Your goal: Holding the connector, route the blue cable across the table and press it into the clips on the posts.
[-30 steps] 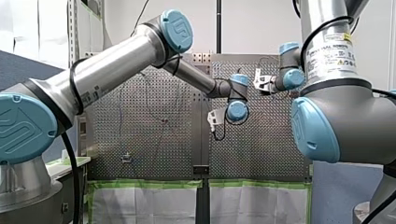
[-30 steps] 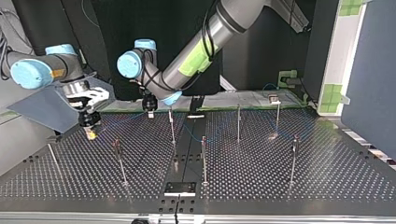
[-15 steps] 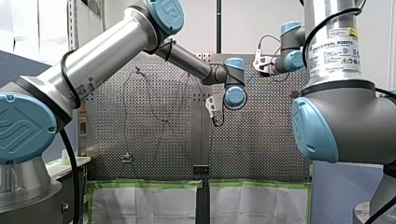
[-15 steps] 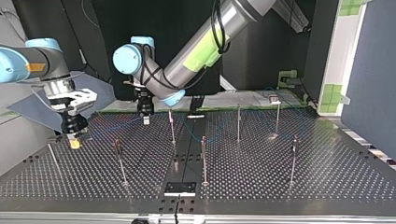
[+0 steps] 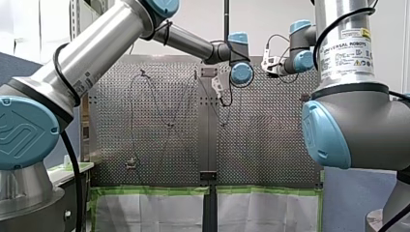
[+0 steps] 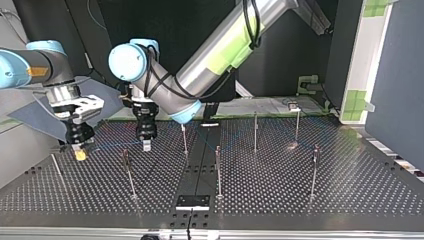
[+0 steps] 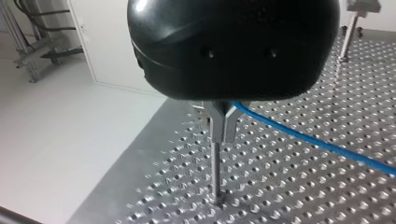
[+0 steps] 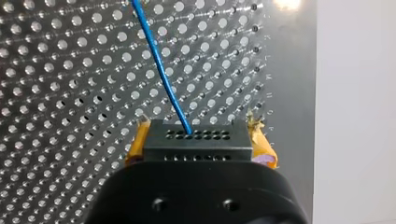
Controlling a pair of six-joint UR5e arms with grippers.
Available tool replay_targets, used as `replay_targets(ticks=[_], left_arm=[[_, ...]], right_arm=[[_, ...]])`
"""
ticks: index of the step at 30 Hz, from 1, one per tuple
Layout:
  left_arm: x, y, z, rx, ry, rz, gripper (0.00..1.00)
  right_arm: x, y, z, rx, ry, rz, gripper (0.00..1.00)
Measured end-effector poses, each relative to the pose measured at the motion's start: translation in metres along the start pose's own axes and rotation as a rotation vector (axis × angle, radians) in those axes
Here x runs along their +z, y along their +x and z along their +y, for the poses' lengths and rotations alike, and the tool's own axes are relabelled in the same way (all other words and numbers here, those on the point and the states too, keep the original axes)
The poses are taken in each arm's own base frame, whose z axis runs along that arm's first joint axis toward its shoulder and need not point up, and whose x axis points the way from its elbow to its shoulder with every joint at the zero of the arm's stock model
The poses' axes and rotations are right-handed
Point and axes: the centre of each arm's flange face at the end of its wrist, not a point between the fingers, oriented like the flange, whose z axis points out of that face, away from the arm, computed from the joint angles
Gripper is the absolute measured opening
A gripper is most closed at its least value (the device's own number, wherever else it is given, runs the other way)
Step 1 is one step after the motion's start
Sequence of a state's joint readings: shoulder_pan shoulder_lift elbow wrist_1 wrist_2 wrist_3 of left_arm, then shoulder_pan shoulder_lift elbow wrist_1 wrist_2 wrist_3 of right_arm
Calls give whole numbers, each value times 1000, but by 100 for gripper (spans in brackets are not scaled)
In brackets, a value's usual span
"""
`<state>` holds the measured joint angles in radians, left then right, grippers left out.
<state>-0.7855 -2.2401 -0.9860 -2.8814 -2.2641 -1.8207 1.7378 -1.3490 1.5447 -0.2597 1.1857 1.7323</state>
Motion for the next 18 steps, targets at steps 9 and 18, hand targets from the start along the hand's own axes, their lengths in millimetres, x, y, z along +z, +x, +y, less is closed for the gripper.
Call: replay_targets(ticks=[9,18], left_arm=[[11,-2,2,-5,52,5,0],[33,5,13,-10,108,0,0]], right_arm=[[3,7,-2,-1,32,9,0],[6,13,-2,5,46,19,0]])
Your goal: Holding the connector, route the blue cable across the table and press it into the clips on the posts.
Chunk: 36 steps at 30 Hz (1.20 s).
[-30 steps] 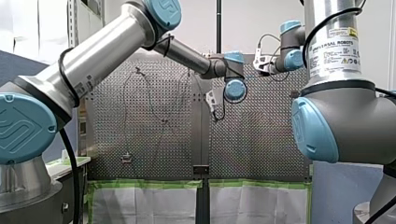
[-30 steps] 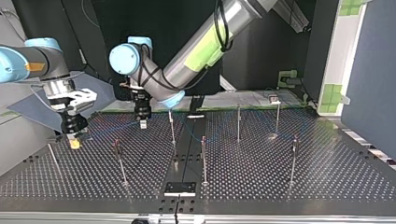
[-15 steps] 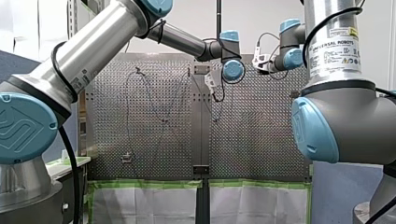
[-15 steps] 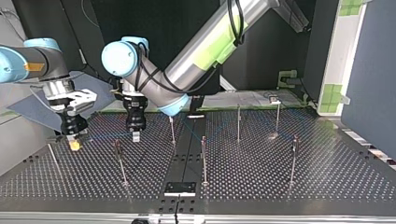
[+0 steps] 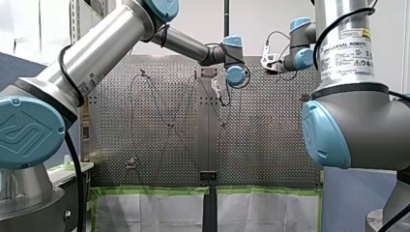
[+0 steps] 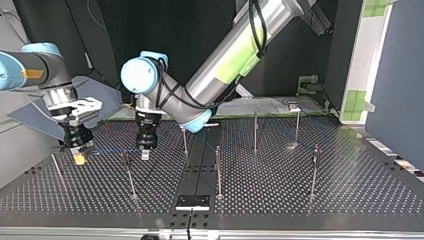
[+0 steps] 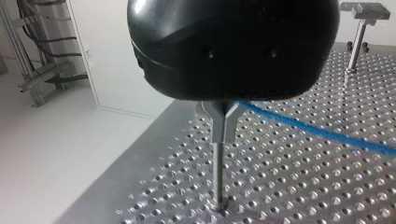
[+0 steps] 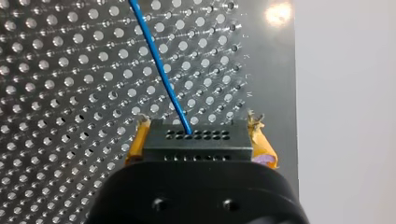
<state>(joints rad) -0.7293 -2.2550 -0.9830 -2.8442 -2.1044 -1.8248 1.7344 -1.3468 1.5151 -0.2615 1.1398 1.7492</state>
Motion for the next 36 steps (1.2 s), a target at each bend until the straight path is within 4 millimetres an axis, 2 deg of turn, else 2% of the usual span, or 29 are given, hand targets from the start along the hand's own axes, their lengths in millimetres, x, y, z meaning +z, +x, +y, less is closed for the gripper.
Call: replay_targets(ticks=[4,11,18,20,22,23,24,25,26,27,28,29,31,32,33,36], left_arm=[[11,6,10,2,3,-3,0],[35,0,32,-2,3,-31,0],[45,-3,46,5,10,-30,0],[45,-3,46,8,15,-23,4],[44,-2,45,11,19,-16,16],[43,-1,44,13,22,-11,16],[42,-1,43,14,24,-7,22],[41,0,42,15,26,-3,34],[39,1,40,16,28,1,34],[38,1,39,17,30,4,45],[37,1,39,18,30,7,62],[37,2,38,18,31,10,62],[35,3,37,20,32,17,86],[34,3,36,22,32,21,86],[33,4,36,23,33,25,100],[29,5,34,29,32,41,100]], right_arm=[[2,1,2,4,1,3,0],[8,8,4,6,6,19,0],[14,6,6,9,17,17,0],[15,5,8,10,16,17,0],[16,4,10,10,14,18,0],[16,2,11,11,14,17,0],[17,2,12,11,13,17,0],[17,1,13,11,12,17,0],[18,1,14,11,11,17,0],[18,1,14,11,11,18,0],[18,1,15,11,11,18,0],[18,0,15,11,10,18,0],[18,0,16,11,9,18,0],[18,0,16,11,9,18,0],[18,0,16,11,9,18,0],[18,0,16,11,9,18,0]])
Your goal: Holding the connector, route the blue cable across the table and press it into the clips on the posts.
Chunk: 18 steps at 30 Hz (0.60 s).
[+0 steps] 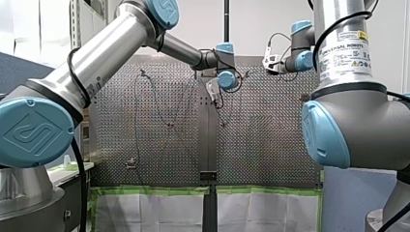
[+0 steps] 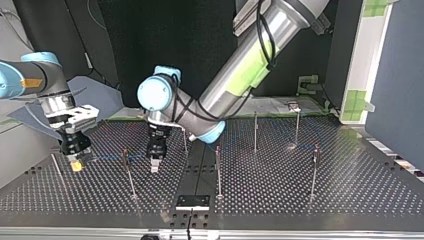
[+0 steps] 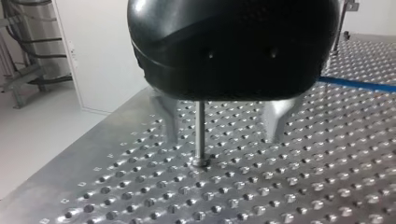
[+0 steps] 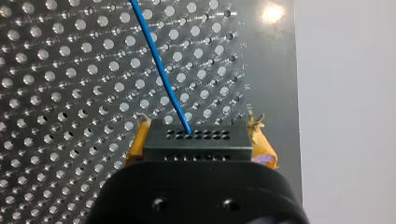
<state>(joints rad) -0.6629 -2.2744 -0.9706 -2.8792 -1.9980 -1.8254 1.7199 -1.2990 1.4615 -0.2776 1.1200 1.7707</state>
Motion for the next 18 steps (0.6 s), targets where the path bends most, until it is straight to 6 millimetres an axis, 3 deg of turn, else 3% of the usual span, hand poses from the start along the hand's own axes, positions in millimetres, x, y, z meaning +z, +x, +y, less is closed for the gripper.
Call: replay_targets(ticks=[12,18], left_arm=[[-18,8,-11,17,2,76,100],[-38,3,-17,36,-13,113,100]], right_arm=[[0,0,0,1,-1,-3,0],[0,-1,0,2,-1,-5,0]])
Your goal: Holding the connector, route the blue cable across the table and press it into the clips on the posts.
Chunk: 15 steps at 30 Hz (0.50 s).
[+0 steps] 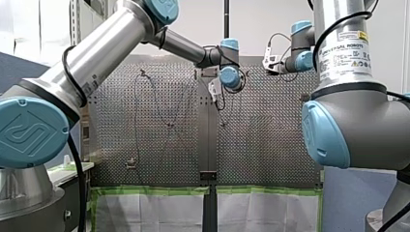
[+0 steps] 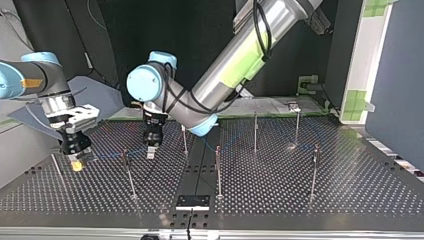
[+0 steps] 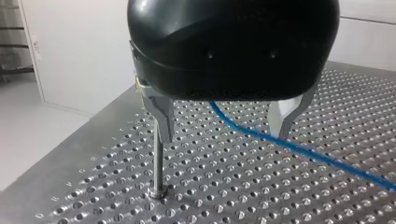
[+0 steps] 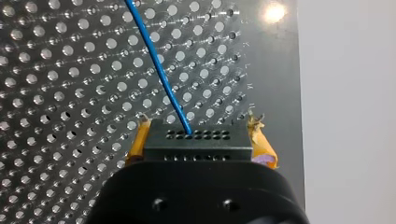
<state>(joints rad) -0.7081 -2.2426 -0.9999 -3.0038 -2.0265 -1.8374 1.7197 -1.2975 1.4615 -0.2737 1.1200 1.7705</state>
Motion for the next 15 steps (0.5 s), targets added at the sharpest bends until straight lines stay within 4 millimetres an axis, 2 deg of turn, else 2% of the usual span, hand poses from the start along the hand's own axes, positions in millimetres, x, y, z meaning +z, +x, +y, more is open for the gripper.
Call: replay_targets(ticks=[11,15], left_arm=[[-39,-26,-23,-18,77,-43,100],[-50,-38,-25,-44,84,-74,100]], right_arm=[[0,-1,-1,2,0,-3,0],[0,-1,-1,3,0,-4,0]])
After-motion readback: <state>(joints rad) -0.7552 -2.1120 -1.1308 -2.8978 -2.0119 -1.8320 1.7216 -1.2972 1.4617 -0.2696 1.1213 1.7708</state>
